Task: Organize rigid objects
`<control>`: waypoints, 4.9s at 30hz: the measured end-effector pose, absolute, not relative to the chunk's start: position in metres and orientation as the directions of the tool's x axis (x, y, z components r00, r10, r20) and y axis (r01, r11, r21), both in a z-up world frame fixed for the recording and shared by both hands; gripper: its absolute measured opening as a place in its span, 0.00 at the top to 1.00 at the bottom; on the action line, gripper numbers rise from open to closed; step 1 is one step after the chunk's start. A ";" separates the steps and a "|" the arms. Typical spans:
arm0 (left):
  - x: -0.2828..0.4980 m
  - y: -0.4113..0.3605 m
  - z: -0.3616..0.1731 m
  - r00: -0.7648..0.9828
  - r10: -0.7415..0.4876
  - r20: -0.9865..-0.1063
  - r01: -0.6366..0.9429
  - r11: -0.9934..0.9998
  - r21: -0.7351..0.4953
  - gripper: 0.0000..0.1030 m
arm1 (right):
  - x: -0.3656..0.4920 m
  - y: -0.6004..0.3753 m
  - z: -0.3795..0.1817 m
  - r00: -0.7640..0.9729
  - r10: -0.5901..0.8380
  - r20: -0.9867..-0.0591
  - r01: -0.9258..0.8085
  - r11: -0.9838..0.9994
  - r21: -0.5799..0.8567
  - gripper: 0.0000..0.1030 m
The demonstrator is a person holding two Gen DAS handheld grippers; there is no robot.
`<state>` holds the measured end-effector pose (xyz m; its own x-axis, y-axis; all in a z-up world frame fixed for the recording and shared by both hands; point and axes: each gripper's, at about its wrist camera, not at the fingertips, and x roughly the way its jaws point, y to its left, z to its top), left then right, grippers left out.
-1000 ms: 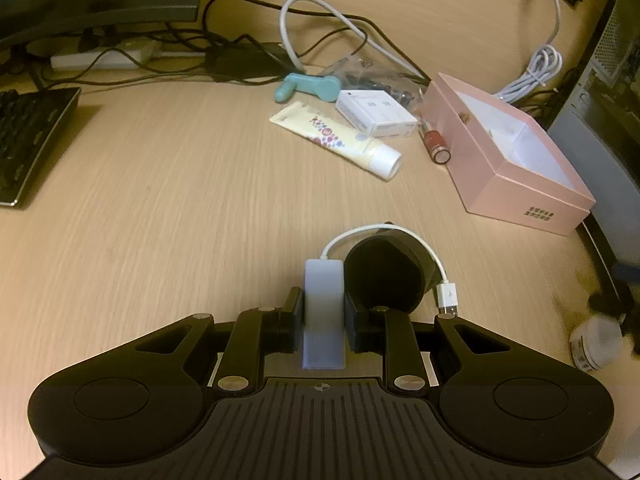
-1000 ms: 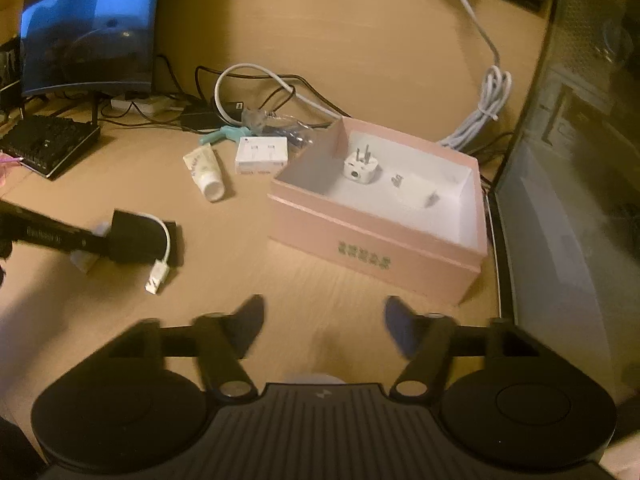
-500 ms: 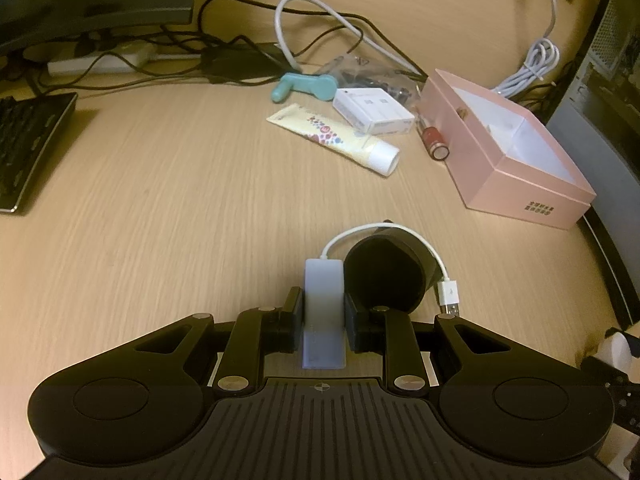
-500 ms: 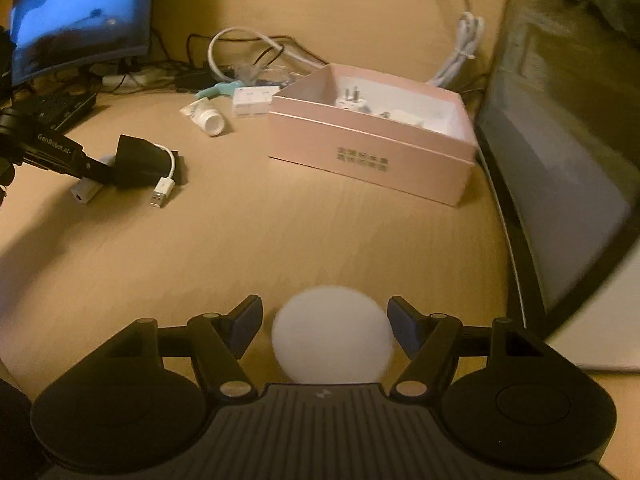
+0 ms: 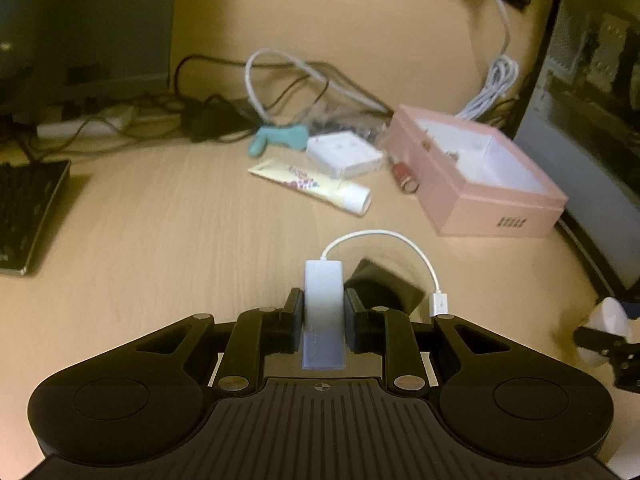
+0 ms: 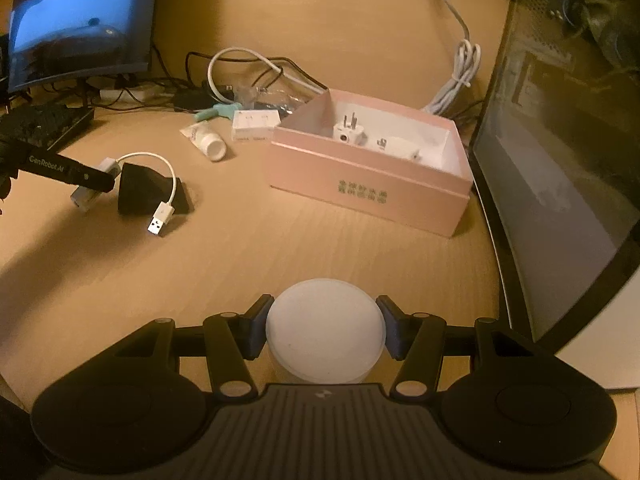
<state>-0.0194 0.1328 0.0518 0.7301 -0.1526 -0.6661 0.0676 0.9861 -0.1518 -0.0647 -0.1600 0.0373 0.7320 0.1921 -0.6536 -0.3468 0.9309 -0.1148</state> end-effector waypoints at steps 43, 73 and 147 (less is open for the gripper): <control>0.047 0.191 0.053 0.669 -0.109 -0.735 -0.250 0.898 -0.361 0.73 | 0.002 -0.099 0.051 0.743 0.275 -0.610 -0.433 0.892 -0.126 0.28; -0.018 0.161 0.039 0.633 -0.266 -0.727 -0.054 0.922 -0.383 0.73 | 0.069 -0.021 0.026 0.584 0.302 -0.754 -0.612 0.774 -0.165 0.71; -0.018 0.114 0.031 0.617 -0.257 -0.744 0.161 0.967 -0.200 0.48 | -0.005 -0.141 0.010 0.625 0.254 -0.738 -0.398 0.917 -0.022 0.12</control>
<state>-0.0184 0.1138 0.0307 0.6166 -0.2566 -0.7443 0.1610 0.9665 -0.1998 -0.0046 -0.1411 0.0104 0.6253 0.2536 -0.7381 -0.3981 0.9171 -0.0222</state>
